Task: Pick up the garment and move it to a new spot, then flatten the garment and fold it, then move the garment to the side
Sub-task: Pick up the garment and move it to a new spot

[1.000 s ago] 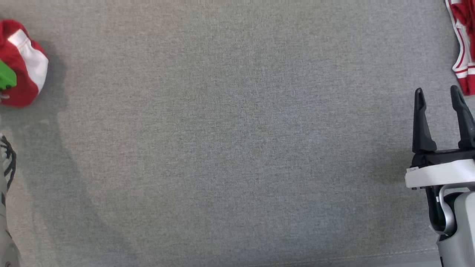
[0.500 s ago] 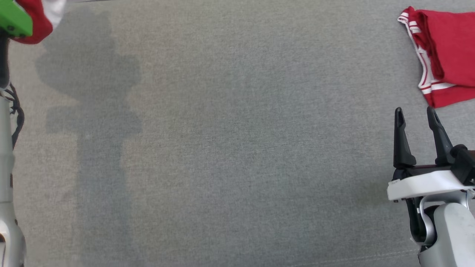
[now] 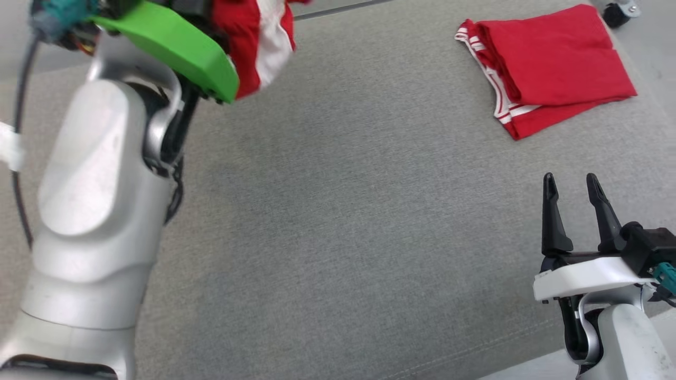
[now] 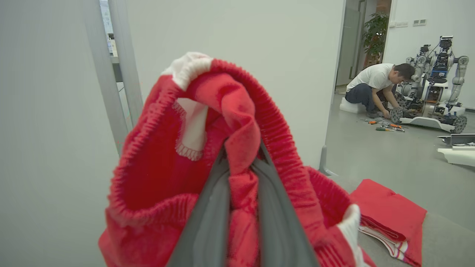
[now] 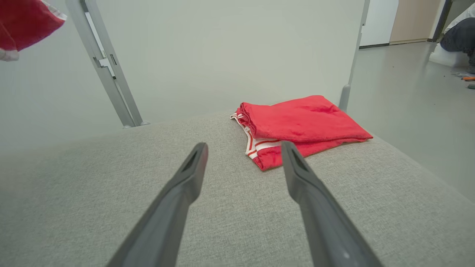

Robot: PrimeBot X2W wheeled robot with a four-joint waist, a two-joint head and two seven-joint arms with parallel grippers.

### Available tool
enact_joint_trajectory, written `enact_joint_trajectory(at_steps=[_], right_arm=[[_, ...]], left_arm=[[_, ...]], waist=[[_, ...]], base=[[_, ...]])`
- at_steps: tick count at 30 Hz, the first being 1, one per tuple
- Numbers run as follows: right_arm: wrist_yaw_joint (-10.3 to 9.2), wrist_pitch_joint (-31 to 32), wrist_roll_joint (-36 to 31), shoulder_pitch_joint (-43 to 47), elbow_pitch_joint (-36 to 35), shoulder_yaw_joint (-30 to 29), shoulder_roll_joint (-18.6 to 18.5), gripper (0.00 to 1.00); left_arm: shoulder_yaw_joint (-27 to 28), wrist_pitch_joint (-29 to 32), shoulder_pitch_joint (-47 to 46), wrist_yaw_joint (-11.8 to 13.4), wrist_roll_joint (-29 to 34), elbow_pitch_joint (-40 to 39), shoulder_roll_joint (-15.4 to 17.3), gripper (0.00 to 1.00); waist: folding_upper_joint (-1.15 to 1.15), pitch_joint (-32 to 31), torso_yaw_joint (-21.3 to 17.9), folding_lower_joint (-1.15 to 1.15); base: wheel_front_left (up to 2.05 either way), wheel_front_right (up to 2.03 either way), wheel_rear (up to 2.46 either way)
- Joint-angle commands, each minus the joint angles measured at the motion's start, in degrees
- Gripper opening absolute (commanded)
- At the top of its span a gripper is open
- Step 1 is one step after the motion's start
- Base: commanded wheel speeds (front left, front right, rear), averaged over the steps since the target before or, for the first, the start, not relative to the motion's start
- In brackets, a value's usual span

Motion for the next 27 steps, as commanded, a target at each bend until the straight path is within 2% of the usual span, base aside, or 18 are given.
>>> enact_joint_trajectory(at_steps=[1,11,16,17,18,24,27], right_arm=[[-0.09,-0.2,0.5,0.6,0.1,0.1,0.2,1.00],[-0.09,-0.2,1.3,0.6,0.7,1.9,1.1,1.00],[-0.09,-0.2,1.5,0.0,1.3,2.5,1.2,1.00],[-0.09,-0.2,1.5,-0.1,1.4,2.6,1.2,1.00],[-0.09,-0.2,1.5,-0.2,1.5,2.7,1.2,1.00],[-0.09,-0.2,0.9,0.7,2.2,2.9,1.2,1.00],[-0.09,-0.2,0.7,1.5,2.3,3.0,1.2,1.00]], left_arm=[[-0.1,-0.7,1.7,0.4,-0.6,0.2,-0.6,0.00],[-3.7,-7.3,17.7,2.7,-1.6,6.9,-4.6,0.00],[-6.9,-9.6,22.9,2.4,-2.1,11.5,-6.0,0.00],[-7.6,-9.8,23.1,2.2,-1.9,12.1,-6.1,0.19],[-8.7,-10.1,23.3,1.9,-1.5,12.9,-6.3,1.00],[-10.7,-13.4,21.7,1.5,-1.5,14.1,-6.8,1.00],[-10.2,-14.9,21.7,2.0,-2.0,13.6,-6.7,1.00]], waist=[[0.00,-1.7,-3.3,0.00],[0.00,-1.0,-5.9,0.00],[0.00,-0.6,-5.5,0.00],[0.00,-0.7,-5.2,0.00],[0.00,-0.8,-5.0,0.00],[0.00,-3.0,-2.5,0.00],[0.00,-4.5,-0.9,0.00]], base=[[0.00,0.00,0.00],[0.00,0.00,0.00],[0.00,0.00,0.00],[0.00,0.00,0.00],[0.00,0.00,0.00],[0.00,0.00,0.00],[0.00,0.00,0.00]])
